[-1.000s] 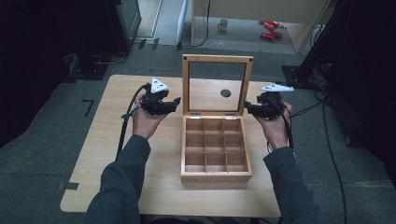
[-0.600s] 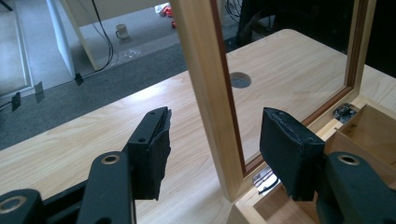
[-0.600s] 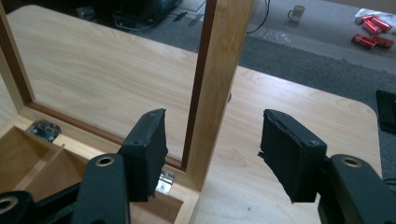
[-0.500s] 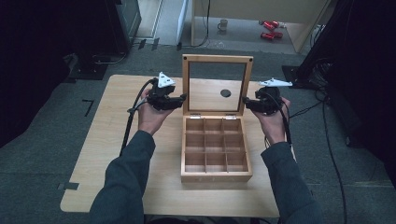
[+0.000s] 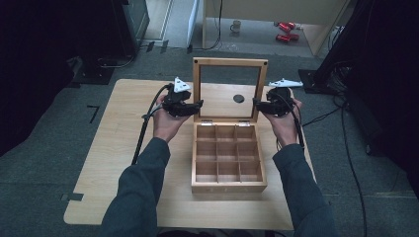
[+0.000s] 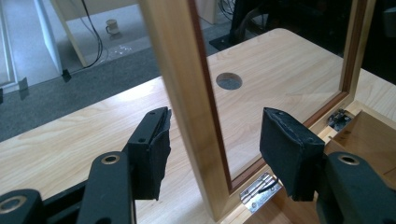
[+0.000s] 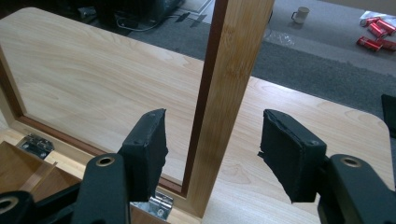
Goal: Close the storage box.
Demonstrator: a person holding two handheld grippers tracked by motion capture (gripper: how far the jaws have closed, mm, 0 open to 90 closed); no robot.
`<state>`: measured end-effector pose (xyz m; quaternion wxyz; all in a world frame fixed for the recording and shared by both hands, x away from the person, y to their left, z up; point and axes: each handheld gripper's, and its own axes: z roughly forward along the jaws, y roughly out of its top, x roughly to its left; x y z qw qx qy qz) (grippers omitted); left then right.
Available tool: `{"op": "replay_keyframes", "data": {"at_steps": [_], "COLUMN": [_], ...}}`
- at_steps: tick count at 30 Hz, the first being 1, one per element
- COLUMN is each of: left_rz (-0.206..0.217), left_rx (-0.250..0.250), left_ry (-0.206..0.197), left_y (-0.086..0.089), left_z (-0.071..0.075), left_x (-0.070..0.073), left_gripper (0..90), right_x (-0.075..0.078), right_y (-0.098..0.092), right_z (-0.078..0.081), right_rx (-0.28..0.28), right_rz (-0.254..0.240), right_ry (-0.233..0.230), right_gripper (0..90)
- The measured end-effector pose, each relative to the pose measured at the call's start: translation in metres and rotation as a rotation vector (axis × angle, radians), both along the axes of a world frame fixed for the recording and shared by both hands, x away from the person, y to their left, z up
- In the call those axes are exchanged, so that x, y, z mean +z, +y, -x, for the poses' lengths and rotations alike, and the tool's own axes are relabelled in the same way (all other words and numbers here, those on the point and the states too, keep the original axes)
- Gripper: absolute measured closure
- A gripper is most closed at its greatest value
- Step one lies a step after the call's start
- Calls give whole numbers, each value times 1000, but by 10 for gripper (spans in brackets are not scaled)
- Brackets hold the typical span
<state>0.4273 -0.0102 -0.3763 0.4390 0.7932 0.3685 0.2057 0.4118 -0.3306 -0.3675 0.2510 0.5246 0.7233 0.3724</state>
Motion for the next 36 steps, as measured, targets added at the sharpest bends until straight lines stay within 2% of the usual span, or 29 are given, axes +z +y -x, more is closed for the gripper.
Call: {"op": "replay_keyframes", "data": {"at_steps": [6, 9, 16, 23, 29, 36], "left_rz": [-1, -12, -35, -8, -9, -46], "left_rx": [7, 15, 30, 31, 47, 59], "left_ry": [12, 18, 22, 45, 51, 29], "left_y": [-4, -6, -12, -13, -16, -18], "left_z": [-4, -7, -13, -21, -19, -12], "left_x": [-3, -4, -2, -6, -5, -3], "left_gripper": [434, 433, 443, 459, 483, 490], "right_x": [-1, -1, -8, -6, 1, 3], "right_y": [3, 7, 5, 8, 12, 13], "right_z": [-9, -14, -22, -25, -26, -19], "right_rx": [4, 7, 22, 48, 56, 48], "right_rz": [2, 22, -15, 16, 35, 34], "right_ry": [10, 9, 16, 23, 16, 8], "right_gripper": [410, 406, 419, 435, 430, 437]}}
